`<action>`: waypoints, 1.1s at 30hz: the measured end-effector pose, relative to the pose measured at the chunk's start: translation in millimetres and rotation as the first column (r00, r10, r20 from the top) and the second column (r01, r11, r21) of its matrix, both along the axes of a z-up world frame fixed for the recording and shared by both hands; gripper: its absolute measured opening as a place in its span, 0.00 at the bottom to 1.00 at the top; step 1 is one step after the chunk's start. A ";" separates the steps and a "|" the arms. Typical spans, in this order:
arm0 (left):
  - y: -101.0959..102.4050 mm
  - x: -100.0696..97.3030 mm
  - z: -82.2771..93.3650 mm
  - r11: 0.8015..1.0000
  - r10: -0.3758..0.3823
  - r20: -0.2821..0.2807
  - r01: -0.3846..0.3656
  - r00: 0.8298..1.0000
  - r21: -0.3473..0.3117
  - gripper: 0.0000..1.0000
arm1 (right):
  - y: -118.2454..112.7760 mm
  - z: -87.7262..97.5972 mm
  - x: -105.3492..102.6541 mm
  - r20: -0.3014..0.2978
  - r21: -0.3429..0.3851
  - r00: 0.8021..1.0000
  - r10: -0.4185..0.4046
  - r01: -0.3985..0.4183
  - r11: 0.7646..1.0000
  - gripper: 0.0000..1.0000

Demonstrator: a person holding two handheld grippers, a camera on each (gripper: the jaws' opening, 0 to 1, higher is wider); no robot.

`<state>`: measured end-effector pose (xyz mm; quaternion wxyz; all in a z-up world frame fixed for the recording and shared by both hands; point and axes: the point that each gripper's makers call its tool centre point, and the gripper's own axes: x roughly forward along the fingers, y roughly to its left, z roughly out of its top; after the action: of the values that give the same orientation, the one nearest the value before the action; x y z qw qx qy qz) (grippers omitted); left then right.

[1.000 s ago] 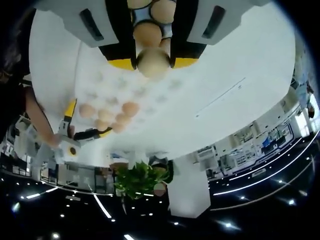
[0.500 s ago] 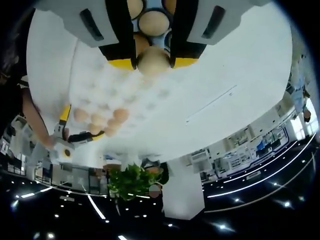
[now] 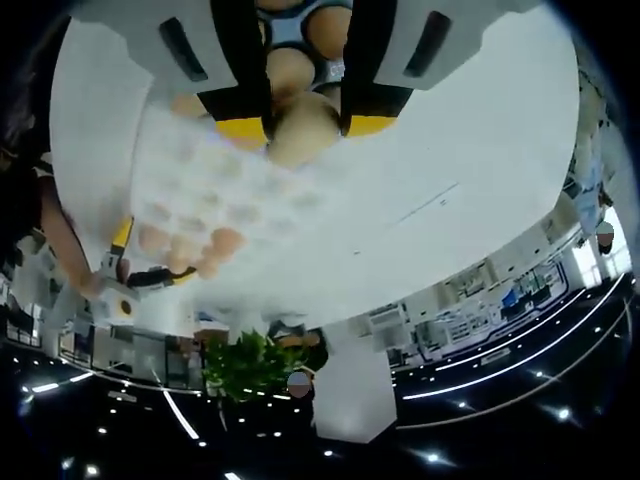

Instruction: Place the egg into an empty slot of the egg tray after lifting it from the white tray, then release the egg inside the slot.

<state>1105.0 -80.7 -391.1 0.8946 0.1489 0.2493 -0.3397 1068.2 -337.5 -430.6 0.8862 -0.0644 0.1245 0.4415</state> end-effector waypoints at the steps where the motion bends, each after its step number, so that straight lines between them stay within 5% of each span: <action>1: 2.1 1.6 -0.1 1.000 0.000 -0.003 0.000 1.000 -0.002 0.27 | 0.1 0.1 0.0 0.000 0.000 1.000 0.000 0.000 1.000 1.00; 21: 37.1 15.2 -6.4 0.998 0.067 -0.010 -0.067 0.998 -0.005 0.27 | -0.5 0.0 1.5 0.000 0.001 1.000 0.000 0.000 1.000 1.00; 33: 55.6 25.0 -19.2 0.991 0.117 -0.027 -0.115 0.993 0.071 0.27 | -2.2 -0.2 3.2 0.002 0.003 1.000 0.001 -0.001 1.000 1.00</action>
<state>1130.0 -25.1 -410.3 0.9032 0.1596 0.2829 -0.2804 1071.4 -339.7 -430.8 0.8862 -0.0634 0.1228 0.4422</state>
